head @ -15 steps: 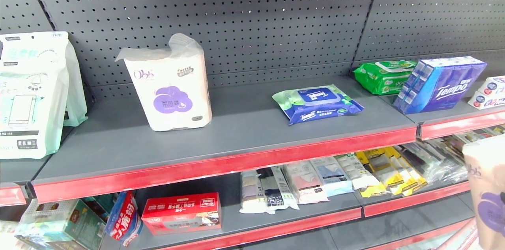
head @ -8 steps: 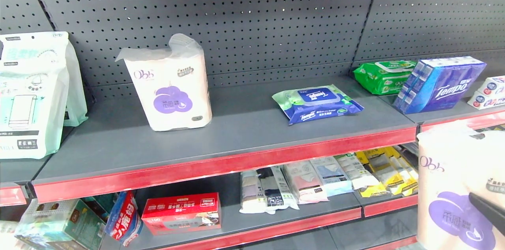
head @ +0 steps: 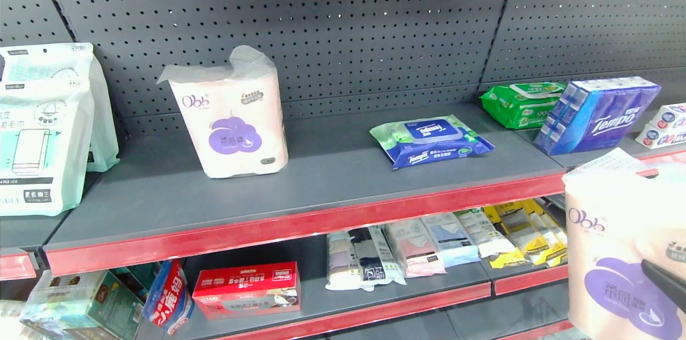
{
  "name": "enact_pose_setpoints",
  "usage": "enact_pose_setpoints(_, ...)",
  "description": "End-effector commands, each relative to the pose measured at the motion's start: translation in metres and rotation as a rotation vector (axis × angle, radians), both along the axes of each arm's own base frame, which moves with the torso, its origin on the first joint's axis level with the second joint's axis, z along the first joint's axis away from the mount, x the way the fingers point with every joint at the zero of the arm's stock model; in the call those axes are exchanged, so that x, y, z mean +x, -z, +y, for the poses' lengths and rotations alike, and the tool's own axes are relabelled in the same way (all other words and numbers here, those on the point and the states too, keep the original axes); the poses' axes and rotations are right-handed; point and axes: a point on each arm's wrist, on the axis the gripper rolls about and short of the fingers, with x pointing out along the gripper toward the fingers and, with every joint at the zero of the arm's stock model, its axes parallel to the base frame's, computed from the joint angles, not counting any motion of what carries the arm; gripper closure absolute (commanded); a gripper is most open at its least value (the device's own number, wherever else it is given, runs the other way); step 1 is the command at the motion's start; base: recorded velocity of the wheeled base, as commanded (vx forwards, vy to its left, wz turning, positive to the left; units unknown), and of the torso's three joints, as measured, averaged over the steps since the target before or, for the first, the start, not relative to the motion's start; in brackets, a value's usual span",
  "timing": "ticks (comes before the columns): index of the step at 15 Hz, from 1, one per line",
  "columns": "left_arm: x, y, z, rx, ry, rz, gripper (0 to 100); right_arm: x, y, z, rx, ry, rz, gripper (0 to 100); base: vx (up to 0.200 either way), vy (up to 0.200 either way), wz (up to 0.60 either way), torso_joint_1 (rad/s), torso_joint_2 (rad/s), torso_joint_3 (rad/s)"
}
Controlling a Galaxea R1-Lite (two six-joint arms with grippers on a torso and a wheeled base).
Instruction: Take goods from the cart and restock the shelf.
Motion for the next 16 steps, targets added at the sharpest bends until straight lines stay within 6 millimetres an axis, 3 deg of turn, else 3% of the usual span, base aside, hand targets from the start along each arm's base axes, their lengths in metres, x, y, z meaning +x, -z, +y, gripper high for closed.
enact_pose_setpoints(1, 0.000, 0.000, 0.000, 0.000, 0.000, 0.001, 0, 0.000, 0.000, 0.000, -0.009, 0.001, -0.004, 100, 0.000, 0.000, 0.00, 0.000, 0.00, 0.000)
enact_pose_setpoints(4, 0.000, 0.000, 0.000, 0.000, 0.000, 0.001, 0, 0.000, 0.000, -0.001, -0.019, 0.009, -0.007, 100, 0.000, 0.000, 0.00, 0.019, -0.03, -0.027)
enact_pose_setpoints(16, 0.000, 0.000, 0.000, 0.003, 0.000, 0.000, 0, 0.011, -0.008, 0.001, -0.037, 0.022, 0.014, 100, 0.000, 0.000, 0.00, 0.172, -0.37, -0.197)
